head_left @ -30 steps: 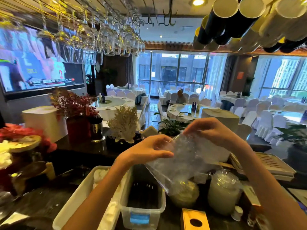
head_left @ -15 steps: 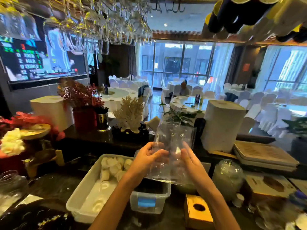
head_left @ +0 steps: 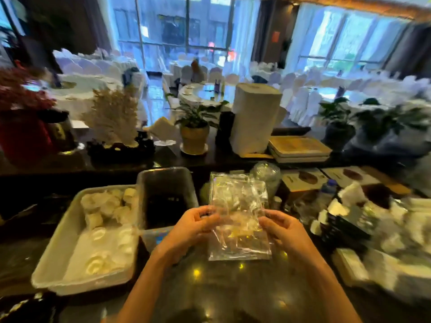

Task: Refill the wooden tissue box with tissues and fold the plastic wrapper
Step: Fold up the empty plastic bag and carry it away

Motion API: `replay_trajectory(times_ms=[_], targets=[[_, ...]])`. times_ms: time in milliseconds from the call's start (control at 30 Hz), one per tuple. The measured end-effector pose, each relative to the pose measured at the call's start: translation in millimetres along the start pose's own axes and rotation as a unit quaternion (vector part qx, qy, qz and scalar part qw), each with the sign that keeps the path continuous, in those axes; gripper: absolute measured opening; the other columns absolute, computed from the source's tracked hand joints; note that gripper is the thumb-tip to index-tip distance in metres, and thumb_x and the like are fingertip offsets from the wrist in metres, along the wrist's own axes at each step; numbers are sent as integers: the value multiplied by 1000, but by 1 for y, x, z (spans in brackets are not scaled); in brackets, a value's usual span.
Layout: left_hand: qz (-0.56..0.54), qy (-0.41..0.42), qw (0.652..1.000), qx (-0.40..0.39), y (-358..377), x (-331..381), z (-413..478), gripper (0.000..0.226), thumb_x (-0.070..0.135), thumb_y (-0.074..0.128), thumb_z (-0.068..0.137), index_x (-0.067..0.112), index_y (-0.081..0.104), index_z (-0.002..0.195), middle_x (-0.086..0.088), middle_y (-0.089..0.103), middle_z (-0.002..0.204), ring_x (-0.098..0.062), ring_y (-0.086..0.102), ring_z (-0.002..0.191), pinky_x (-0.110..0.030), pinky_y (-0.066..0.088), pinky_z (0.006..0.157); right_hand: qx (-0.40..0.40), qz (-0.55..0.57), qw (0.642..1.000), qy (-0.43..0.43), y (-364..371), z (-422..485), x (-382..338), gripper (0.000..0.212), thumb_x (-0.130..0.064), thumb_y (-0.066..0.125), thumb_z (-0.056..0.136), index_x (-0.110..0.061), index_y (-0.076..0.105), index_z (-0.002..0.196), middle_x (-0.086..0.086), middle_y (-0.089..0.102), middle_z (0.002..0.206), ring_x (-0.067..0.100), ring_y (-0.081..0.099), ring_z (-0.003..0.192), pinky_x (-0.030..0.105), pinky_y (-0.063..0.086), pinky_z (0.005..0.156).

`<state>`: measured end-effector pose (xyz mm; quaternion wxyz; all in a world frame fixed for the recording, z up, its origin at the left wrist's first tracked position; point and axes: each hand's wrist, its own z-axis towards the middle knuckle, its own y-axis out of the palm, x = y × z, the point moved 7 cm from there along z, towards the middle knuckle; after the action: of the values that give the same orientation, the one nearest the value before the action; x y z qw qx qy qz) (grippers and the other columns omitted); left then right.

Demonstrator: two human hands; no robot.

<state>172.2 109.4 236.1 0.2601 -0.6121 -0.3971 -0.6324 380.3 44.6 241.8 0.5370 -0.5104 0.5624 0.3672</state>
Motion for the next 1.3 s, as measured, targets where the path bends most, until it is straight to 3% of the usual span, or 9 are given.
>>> replay_trajectory(times_ms=[167,333,533,767,900,1000,1100,1233,1300], targets=[[89,-21,994,-59,82,-35,19,21,9,64,90,1,66,109,-2,78,82,-8,73,73,-17,56,64,43,-47,998,24,-83,-67,34,28,-45,69,83,-22,75,97,6,78,93,21,74,86,28,58,74],[84,-56,975,-200,195,-44,3,23,41,72,76,25,72,93,0,75,87,-15,66,82,-22,52,69,139,-15,990,30,-169,-147,64,27,-39,65,86,-15,73,77,1,62,61,7,56,52,18,46,50],[98,-73,954,-273,319,-83,-28,22,23,65,89,17,71,110,-14,75,100,-21,70,87,-28,53,74,169,60,983,32,-256,-257,104,47,-45,76,75,-23,68,116,15,76,95,30,72,82,39,57,74],[-25,-91,933,-347,448,-138,-77,46,13,70,84,8,60,129,-15,71,118,-24,69,103,-33,58,85,288,157,945,-2,-330,-374,149,30,-33,74,72,-29,78,102,3,68,75,8,58,57,18,45,52],[-71,-42,934,-348,497,-149,-87,22,0,63,83,1,73,102,-1,64,132,-21,65,116,-33,59,84,279,167,945,-28,-352,-419,149,24,-27,65,88,-15,75,107,23,64,86,25,59,67,26,49,58],[-70,1,939,-338,518,-153,-85,23,-11,57,77,3,71,65,-6,66,129,-24,65,115,-30,59,79,219,277,935,-27,-355,-433,146,62,-53,42,88,-6,58,125,7,72,104,21,68,92,29,57,74],[-48,5,936,-348,524,-163,-82,28,-13,48,75,1,69,63,-11,64,128,-28,62,118,-31,58,82,200,263,944,13,-353,-431,145,69,-66,49,80,-26,51,136,4,68,126,24,65,116,44,56,93],[-13,-70,925,-373,512,-190,-72,27,-7,53,88,6,71,74,-8,64,130,-38,55,124,-45,56,90,231,148,959,75,-353,-411,171,63,-14,72,85,-36,48,139,3,76,104,18,74,88,27,59,72],[-90,-195,882,-419,506,-208,-77,27,9,64,87,12,66,113,-10,57,139,-44,48,130,-57,49,96,277,126,947,102,-356,-406,193,64,-10,74,84,-31,49,139,6,76,96,14,74,83,25,59,68]])
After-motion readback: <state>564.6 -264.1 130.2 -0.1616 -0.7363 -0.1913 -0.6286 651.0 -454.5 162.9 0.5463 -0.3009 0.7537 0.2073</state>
